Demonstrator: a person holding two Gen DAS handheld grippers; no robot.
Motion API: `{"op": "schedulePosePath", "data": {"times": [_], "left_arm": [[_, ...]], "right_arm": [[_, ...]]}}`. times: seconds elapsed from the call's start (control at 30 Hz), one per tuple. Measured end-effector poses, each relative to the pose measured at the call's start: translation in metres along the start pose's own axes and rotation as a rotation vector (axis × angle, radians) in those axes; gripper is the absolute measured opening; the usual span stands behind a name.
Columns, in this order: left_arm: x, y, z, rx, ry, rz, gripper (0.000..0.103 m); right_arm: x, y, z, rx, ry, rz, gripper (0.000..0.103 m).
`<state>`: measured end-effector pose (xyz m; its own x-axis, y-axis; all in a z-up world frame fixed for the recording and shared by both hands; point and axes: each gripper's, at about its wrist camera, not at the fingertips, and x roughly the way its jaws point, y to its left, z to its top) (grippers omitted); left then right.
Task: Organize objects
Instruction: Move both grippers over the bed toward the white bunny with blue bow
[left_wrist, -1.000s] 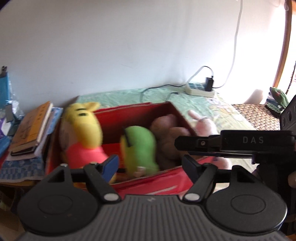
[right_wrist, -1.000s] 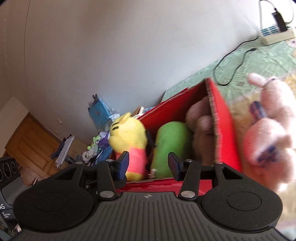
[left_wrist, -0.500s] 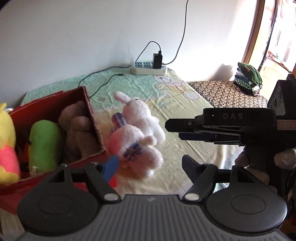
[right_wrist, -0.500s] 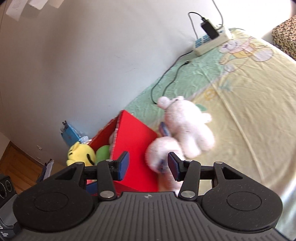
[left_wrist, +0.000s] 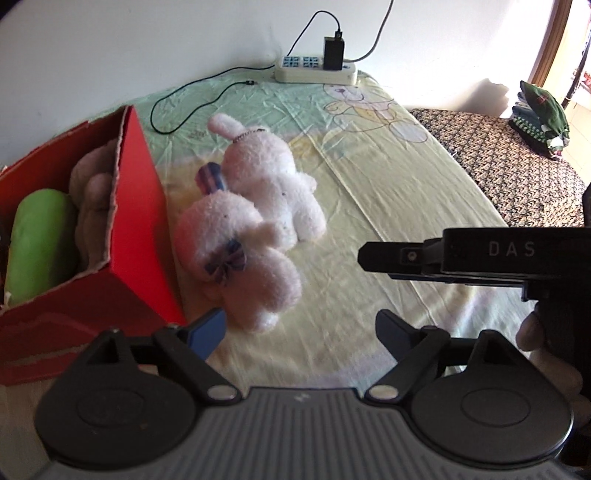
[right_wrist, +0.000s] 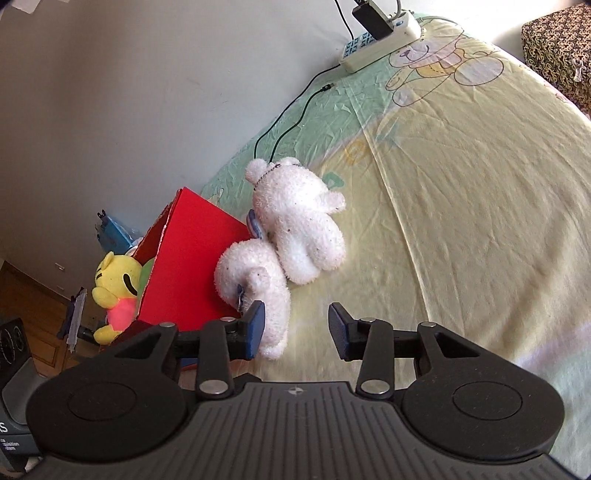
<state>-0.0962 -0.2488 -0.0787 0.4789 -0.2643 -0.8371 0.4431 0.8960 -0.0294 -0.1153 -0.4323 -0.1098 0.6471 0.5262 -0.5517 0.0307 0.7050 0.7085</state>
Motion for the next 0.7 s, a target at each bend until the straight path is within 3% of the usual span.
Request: {"op": "schedulePosePath", "data": {"times": [0.27,0.7], "left_arm": [[0.017,0.0,0.002,-0.032,0.047,0.076,0.089],[0.033,0.011,0.002,-0.022,0.079,0.039,0.089]], "right_arm": [[0.008,-0.012,0.004,0.034,0.057,0.032,0.039],[0.027,0.002,0.012,0.041,0.078,0.052,0.039]]}}
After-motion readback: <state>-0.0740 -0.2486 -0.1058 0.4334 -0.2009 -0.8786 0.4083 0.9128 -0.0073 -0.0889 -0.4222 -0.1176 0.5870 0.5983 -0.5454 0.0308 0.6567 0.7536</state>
